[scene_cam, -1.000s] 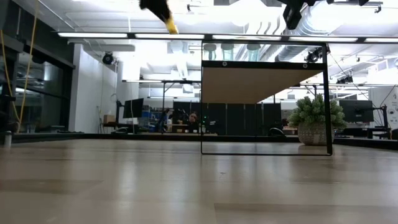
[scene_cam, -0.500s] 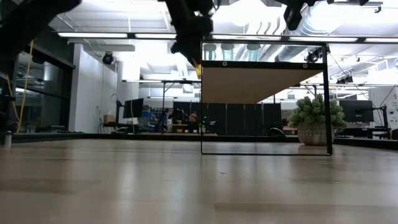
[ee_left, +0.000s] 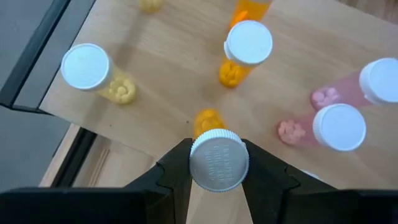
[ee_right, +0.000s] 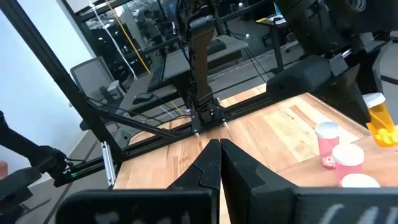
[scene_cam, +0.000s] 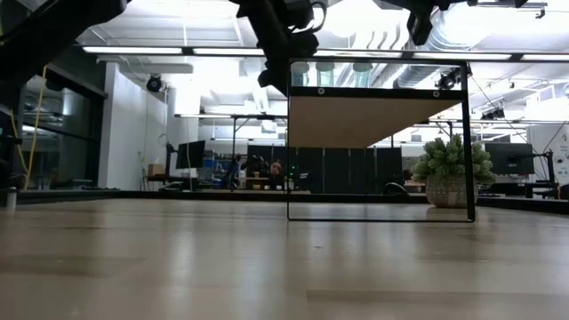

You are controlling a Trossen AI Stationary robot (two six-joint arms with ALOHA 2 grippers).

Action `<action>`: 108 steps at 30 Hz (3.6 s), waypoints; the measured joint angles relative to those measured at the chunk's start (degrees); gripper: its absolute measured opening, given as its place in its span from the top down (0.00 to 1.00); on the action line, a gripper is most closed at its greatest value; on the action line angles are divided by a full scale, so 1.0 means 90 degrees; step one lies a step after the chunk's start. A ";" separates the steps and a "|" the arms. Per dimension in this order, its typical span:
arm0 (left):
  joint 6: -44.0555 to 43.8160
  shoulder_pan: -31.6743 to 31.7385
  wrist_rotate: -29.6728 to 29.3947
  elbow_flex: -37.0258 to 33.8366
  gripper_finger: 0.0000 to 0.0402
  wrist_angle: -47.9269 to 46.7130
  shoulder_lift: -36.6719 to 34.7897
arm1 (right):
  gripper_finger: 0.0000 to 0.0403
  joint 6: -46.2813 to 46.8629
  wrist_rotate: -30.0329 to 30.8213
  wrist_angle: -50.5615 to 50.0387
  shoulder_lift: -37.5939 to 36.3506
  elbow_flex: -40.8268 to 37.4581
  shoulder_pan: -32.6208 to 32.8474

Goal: Pick and place medicine bottles onto shelf by color
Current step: Put the orange pill bottle on the shelf aligned with the other orange pill bottles, then return to Home Position

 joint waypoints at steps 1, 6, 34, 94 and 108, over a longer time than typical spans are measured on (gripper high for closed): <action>0.0021 0.0002 0.0000 0.0000 0.73 -0.0026 0.0000 | 1.00 0.0000 0.0015 0.0002 0.0000 0.0000 0.0000; -0.0071 0.0002 -0.0010 0.0000 0.73 0.0012 0.0000 | 1.00 0.0001 0.0182 0.0001 0.0000 0.0000 0.0000; 0.0138 -0.0057 -0.0076 0.0002 0.73 -0.0050 0.0141 | 1.00 0.0146 0.0215 0.0005 0.0000 0.0000 0.0000; -0.0967 -0.0071 0.0806 0.0631 0.40 0.0623 -0.0670 | 1.00 0.0103 0.0213 0.0007 0.0000 -0.0002 0.0000; 0.0086 -0.2417 -0.0474 -0.1304 0.97 0.2244 -0.2788 | 1.00 0.0070 0.0129 -0.0349 0.0000 -0.0002 -0.0002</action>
